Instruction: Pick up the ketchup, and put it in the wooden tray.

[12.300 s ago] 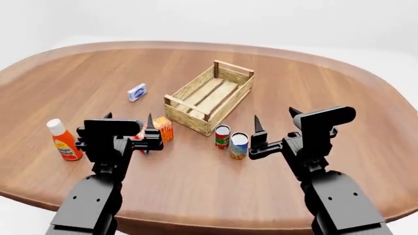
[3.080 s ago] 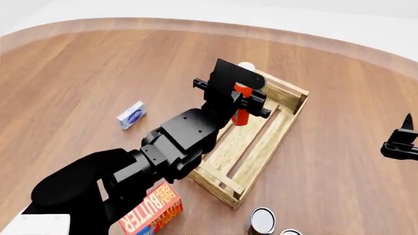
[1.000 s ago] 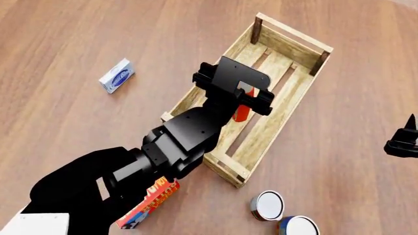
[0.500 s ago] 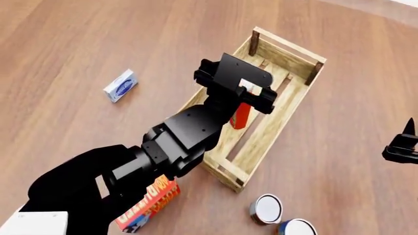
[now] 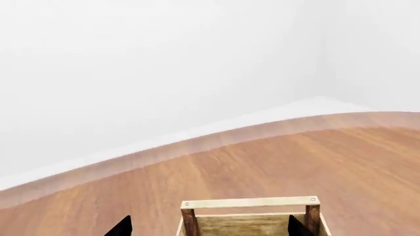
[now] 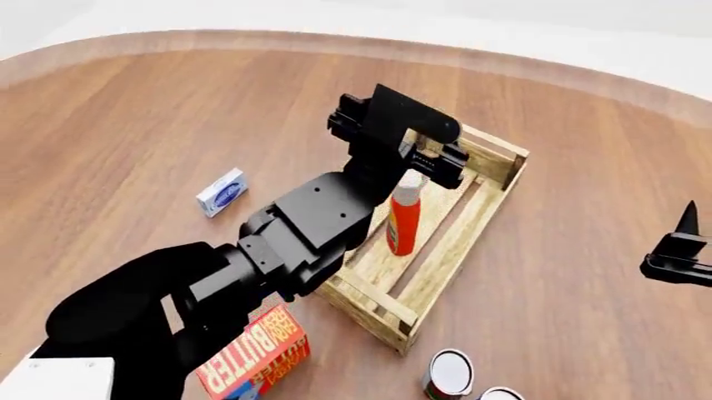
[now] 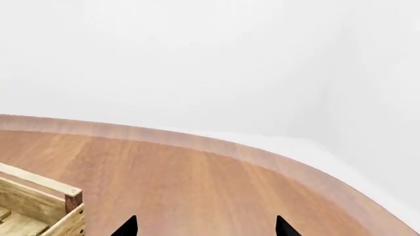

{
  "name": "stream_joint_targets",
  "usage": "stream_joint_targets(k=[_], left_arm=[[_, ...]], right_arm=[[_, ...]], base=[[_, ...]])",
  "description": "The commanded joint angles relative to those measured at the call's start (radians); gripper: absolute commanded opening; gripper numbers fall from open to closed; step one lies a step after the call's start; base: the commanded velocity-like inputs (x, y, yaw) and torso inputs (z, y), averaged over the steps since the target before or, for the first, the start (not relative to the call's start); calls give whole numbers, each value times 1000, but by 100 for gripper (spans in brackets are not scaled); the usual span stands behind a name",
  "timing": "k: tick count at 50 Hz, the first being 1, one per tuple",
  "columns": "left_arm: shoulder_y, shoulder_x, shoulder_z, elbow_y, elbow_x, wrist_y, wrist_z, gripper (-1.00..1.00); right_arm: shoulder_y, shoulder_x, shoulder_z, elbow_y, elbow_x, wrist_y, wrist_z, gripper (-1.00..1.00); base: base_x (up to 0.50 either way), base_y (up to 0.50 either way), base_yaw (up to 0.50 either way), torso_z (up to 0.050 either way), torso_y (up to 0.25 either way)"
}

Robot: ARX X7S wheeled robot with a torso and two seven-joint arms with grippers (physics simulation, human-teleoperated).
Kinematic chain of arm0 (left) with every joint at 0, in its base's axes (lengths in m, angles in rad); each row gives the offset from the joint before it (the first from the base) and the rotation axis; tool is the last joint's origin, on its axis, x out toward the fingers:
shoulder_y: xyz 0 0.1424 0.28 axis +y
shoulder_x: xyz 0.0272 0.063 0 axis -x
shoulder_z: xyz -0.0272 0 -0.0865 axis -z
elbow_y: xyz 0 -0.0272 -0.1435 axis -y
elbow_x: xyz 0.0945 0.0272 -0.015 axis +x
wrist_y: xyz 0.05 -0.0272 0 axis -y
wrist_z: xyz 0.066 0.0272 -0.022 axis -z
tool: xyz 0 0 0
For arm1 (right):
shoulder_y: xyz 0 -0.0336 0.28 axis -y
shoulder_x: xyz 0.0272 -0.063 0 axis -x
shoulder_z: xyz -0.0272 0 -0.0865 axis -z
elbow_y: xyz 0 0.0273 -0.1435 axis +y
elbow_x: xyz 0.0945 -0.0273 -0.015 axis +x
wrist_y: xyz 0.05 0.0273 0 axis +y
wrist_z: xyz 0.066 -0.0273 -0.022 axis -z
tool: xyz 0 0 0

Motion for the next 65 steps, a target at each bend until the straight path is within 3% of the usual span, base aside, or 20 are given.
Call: stream_joint_targets(k=[1,14,29,33,36,39,53,65], left_arm=[[-20,0,-1,-7,-17,13,22,100],[-37,-7,-13,-9,-42,33,58,100],[-55,-261,-32,354,-69,14,-62,100],[-49,-353,-44,470,-64,34,-121,100],[-35,-431,-54,565,-59,55,-172,100],[-12,-506,-64,646,-62,75,-217,100],[207,-816,-95,855,-39,240,-471,100],[325,-984,-106,976,36,338,-664,100]], right_arm=[[-12,-12,-13,-70,7,30,21,100],[-83,-26,14,-259,54,127,62,100],[-100,-34,25,-525,155,332,161,100],[-85,-19,74,-700,305,500,271,100],[-87,120,5,-700,496,444,488,100],[-32,153,-55,-688,533,451,537,100],[211,152,-416,-457,302,319,380,100],[266,108,-530,-335,216,192,286,100]], base=[[0,0,0,-27,248],[0,0,0,-26,247],[0,0,0,-26,247],[0,0,0,-26,247],[0,0,0,-26,247],[0,0,0,-26,247],[0,0,0,-27,240],[0,0,0,-14,107]])
